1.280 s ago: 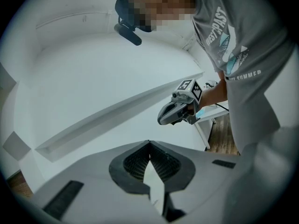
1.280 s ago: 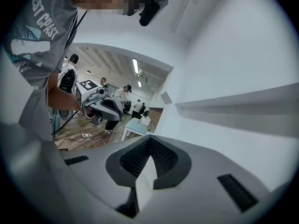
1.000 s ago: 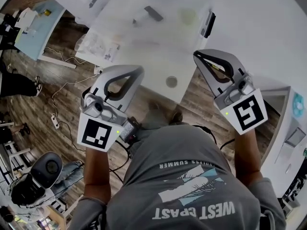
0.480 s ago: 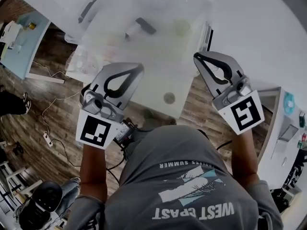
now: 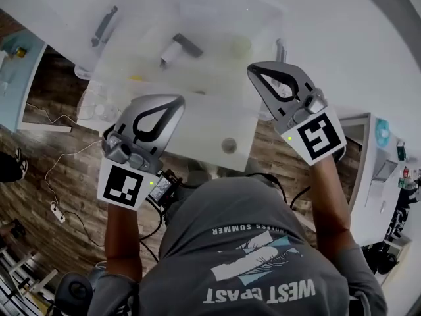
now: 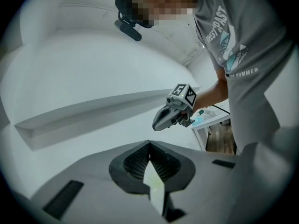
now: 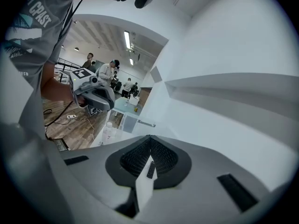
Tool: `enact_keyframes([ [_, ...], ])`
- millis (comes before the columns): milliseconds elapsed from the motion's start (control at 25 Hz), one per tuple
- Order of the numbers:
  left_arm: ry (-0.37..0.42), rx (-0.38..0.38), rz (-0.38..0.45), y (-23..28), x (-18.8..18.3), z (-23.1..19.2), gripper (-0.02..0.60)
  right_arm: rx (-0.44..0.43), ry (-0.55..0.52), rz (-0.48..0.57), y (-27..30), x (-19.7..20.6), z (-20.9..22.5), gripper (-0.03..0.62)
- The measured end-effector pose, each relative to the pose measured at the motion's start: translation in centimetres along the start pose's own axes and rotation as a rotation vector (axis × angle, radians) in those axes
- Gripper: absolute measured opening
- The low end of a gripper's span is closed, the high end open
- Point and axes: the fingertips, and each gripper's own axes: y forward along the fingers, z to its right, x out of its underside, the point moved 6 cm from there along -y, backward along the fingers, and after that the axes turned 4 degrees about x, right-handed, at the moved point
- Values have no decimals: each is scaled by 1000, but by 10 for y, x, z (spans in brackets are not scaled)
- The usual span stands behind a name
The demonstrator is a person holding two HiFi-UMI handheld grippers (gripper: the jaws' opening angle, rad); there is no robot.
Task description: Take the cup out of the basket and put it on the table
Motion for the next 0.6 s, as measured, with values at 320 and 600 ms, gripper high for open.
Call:
enact_keyframes([
  [320, -35, -26, -27, -5, 16, -6, 9, -22, 25, -150, 53, 37, 29, 12],
  [600, -60, -81, -54, -11, 26, -7, 9, -79, 81, -410, 143, 114, 69, 49],
])
